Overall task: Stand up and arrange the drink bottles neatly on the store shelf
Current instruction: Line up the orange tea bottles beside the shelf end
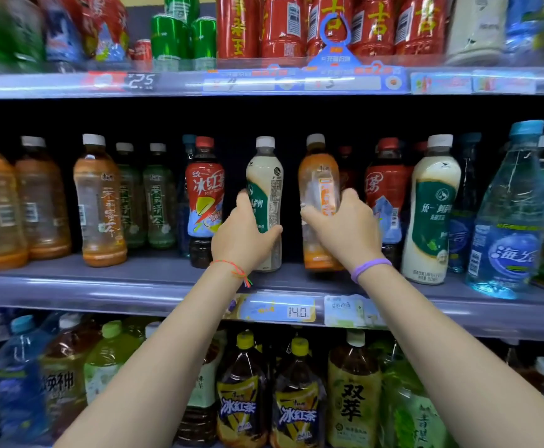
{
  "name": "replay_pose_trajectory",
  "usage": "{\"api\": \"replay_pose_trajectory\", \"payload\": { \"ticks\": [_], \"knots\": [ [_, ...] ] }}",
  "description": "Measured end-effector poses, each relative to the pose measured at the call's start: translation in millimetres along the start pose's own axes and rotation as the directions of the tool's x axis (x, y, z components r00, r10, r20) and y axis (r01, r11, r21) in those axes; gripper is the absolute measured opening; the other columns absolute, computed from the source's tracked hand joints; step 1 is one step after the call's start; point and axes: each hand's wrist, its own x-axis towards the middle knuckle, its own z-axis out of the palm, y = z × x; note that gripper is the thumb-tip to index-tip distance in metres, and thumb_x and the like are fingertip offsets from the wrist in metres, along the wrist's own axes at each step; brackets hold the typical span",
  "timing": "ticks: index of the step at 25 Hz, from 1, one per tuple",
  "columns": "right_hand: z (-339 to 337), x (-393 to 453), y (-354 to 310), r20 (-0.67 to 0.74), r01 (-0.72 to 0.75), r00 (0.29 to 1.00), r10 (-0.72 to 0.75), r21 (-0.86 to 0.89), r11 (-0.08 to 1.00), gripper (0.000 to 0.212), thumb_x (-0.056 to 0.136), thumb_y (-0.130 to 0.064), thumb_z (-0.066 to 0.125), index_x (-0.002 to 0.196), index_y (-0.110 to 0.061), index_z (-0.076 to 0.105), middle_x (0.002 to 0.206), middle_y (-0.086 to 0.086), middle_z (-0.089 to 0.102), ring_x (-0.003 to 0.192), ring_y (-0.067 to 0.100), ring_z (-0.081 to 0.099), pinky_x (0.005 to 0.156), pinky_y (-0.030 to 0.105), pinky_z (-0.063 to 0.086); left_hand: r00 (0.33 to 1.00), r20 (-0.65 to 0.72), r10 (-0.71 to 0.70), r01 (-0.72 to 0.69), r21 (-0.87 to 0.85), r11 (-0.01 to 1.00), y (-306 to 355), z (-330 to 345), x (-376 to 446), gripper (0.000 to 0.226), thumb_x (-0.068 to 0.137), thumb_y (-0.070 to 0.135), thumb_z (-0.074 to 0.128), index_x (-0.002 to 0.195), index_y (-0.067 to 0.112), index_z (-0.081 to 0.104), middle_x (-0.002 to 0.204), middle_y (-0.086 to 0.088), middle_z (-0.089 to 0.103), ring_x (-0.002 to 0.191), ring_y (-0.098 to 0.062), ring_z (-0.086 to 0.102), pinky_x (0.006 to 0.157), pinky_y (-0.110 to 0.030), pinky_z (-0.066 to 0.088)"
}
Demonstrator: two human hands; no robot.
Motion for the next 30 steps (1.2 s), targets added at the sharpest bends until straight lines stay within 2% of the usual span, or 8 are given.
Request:
{"api": "replay_pose_trajectory", "payload": {
  "ticks": [5, 7, 9, 14, 19, 22, 27, 30],
  "knots": [
    [-31, -11, -21, 0.104, -0.011, 0.994, -0.033, 0.398, 0.917, 0.035, 0.076, -0.053, 0.059, 0.085, -0.019, 0.056, 0.084, -0.004, 0.061, 0.076, 0.014, 0.058, 0.063, 0.032, 0.043, 0.983, 0.184, -0.015, 0.052, -0.197, 0.979, 7, -1, 3, 0.037, 0.101, 0.041, 0.047, 0.101, 0.007, 0.059, 0.091, -0.006, 0.064, 0.099, -0.033, 0.062, 0.074, -0.031, 0.041],
    [-25, -21, -33, 0.167, -0.027, 0.984, -0.064, 0.492, 0.87, 0.031, 0.08, -0.049, 0.06, 0.084, -0.018, 0.058, 0.084, -0.004, 0.062, 0.075, 0.011, 0.058, 0.059, 0.027, 0.041, 1.0, 0.005, -0.006, 0.007, -0.233, 0.972, -2, -16, 1, 0.027, 0.101, 0.027, 0.048, 0.087, 0.012, 0.065, 0.086, -0.004, 0.064, 0.095, -0.028, 0.061, 0.072, -0.03, 0.036],
    [-9, -31, -46, 0.194, -0.003, 0.974, -0.118, 0.531, 0.847, 0.027, 0.08, -0.046, 0.062, 0.086, -0.02, 0.06, 0.085, -0.005, 0.063, 0.075, 0.008, 0.059, 0.058, 0.02, 0.042, 0.966, -0.259, -0.021, -0.027, -0.178, 0.984, -23, -36, 0, 0.017, 0.093, 0.018, 0.055, 0.099, 0.016, 0.071, 0.103, -0.004, 0.064, 0.1, -0.023, 0.059, 0.081, -0.03, 0.043],
    [57, -59, -99, 0.207, 0.053, 0.955, -0.213, 0.585, 0.809, 0.047, 0.069, -0.053, 0.06, 0.096, -0.014, 0.061, 0.088, -0.003, 0.067, 0.078, 0.01, 0.062, 0.066, 0.028, 0.047, 0.778, -0.628, 0.01, 0.051, 0.079, 0.996, -112, -87, 6, 0.052, 0.076, 0.02, 0.067, 0.126, 0.01, 0.055, 0.127, -0.017, 0.05, 0.114, -0.038, 0.047, 0.092, -0.047, 0.041],
    [118, -73, -158, 0.209, 0.087, 0.945, -0.252, 0.583, 0.808, 0.031, 0.084, -0.036, 0.07, 0.106, -0.018, 0.058, 0.094, -0.008, 0.066, 0.084, 0.005, 0.062, 0.073, 0.026, 0.052, 0.917, -0.39, -0.082, 0.161, 0.176, 0.971, -172, -122, 26, 0.11, 0.076, 0.042, 0.08, 0.156, 0.015, 0.01, 0.137, -0.02, 0.042, 0.119, -0.039, 0.05, 0.094, -0.046, 0.044],
    [155, -75, -187, 0.193, 0.086, 0.957, -0.215, 0.518, 0.851, 0.034, 0.085, -0.036, 0.07, 0.109, -0.019, 0.054, 0.095, -0.009, 0.063, 0.085, 0.002, 0.06, 0.07, 0.022, 0.05, 0.968, -0.212, -0.138, 0.17, 0.146, 0.975, -208, -137, 40, 0.113, 0.082, 0.042, 0.075, 0.157, 0.023, -0.009, 0.136, -0.018, 0.047, 0.112, -0.038, 0.058, 0.078, -0.043, 0.046],
    [206, -75, -206, 0.229, 0.039, 0.963, -0.141, 0.401, 0.915, 0.034, 0.084, -0.042, 0.069, 0.108, -0.022, 0.053, 0.095, -0.012, 0.061, 0.084, 0.003, 0.059, 0.066, 0.023, 0.045, 0.979, -0.18, -0.096, 0.124, 0.15, 0.981, -250, -158, 49, 0.104, 0.089, 0.039, 0.068, 0.157, 0.019, -0.009, 0.136, -0.014, 0.047, 0.109, -0.032, 0.06, 0.07, -0.037, 0.043],
    [222, -74, -222, 0.294, 0.022, 0.945, -0.144, 0.384, 0.923, 0.035, 0.085, -0.044, 0.068, 0.111, -0.024, 0.054, 0.097, -0.014, 0.061, 0.087, 0.003, 0.06, 0.069, 0.023, 0.047, 0.961, -0.249, 0.124, -0.044, 0.302, 0.952, -267, -164, 37, 0.088, 0.089, 0.025, 0.068, 0.156, 0.008, 0.013, 0.141, -0.018, 0.043, 0.126, -0.034, 0.048, 0.08, -0.04, 0.055]
  ]
}}
